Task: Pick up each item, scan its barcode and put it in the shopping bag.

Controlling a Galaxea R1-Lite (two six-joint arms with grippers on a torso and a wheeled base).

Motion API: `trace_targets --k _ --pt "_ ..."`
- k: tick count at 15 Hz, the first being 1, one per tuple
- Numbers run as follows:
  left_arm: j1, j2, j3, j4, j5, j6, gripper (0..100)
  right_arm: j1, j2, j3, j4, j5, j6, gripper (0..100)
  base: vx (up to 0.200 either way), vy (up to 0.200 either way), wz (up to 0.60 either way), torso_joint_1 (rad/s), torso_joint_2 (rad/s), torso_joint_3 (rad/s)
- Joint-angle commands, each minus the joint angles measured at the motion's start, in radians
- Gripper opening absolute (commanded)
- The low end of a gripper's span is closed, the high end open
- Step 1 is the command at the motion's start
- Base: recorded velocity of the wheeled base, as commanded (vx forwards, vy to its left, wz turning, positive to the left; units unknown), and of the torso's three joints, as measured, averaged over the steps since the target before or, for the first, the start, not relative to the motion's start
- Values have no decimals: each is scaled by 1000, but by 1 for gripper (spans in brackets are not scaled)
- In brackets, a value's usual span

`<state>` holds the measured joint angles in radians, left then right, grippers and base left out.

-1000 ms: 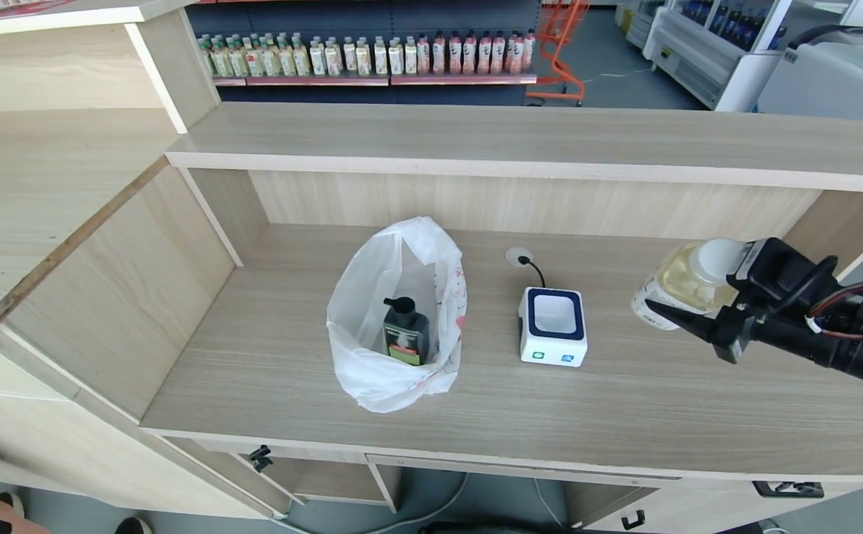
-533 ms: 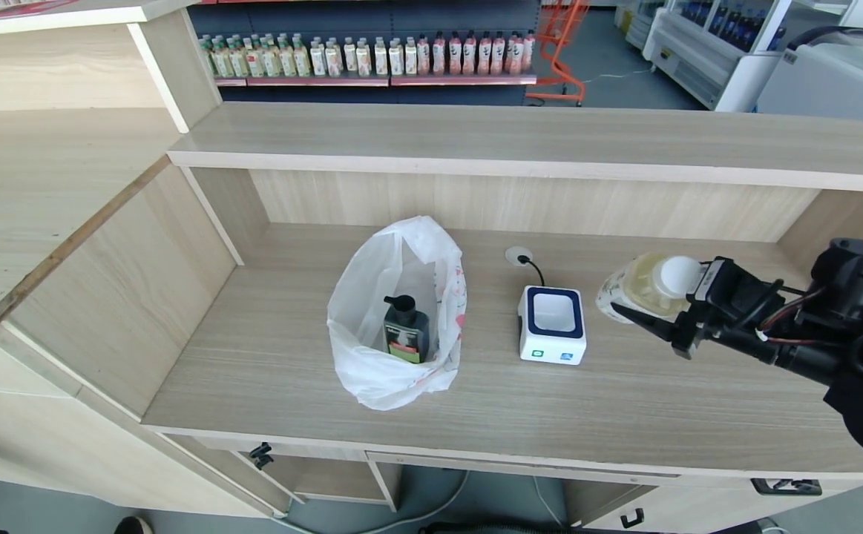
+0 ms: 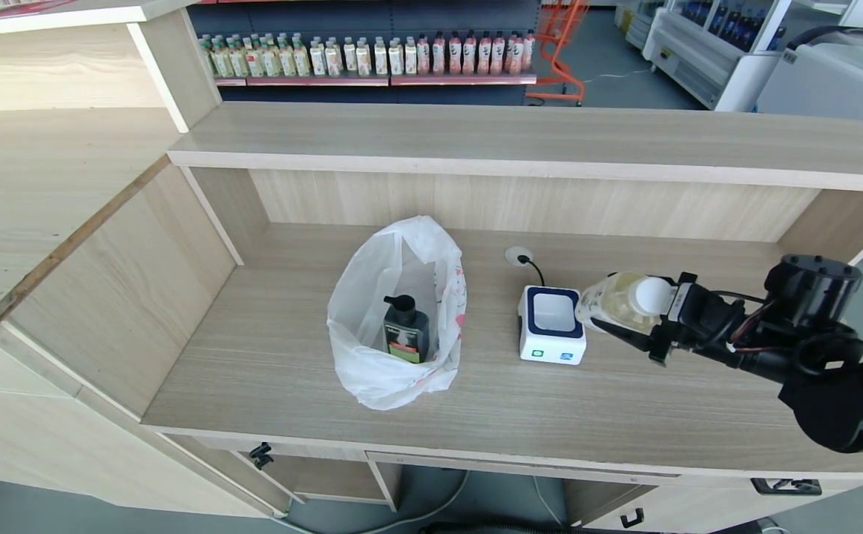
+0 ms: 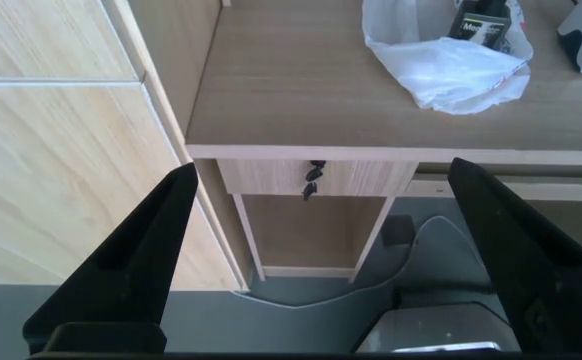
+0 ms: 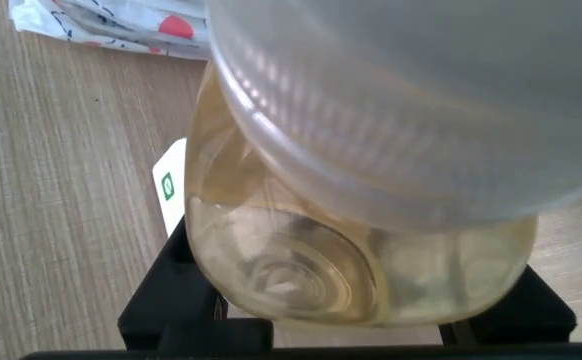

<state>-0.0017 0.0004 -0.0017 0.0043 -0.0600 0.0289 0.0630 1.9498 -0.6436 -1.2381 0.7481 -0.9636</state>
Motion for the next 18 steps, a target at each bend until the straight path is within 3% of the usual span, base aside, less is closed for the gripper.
trace_targets --k 1,6,18 --pt "0 1 0 0 0 0 100 1 67 -50 0 31 -21 0 0 0 0 0 0 0" --pt "0 1 0 0 0 0 100 28 150 -168 0 53 -21 0 0 0 0 0 0 0" --pt "0 1 2 0 0 0 100 64 251 -272 -58 79 -4 0 0 0 0 0 0 0"
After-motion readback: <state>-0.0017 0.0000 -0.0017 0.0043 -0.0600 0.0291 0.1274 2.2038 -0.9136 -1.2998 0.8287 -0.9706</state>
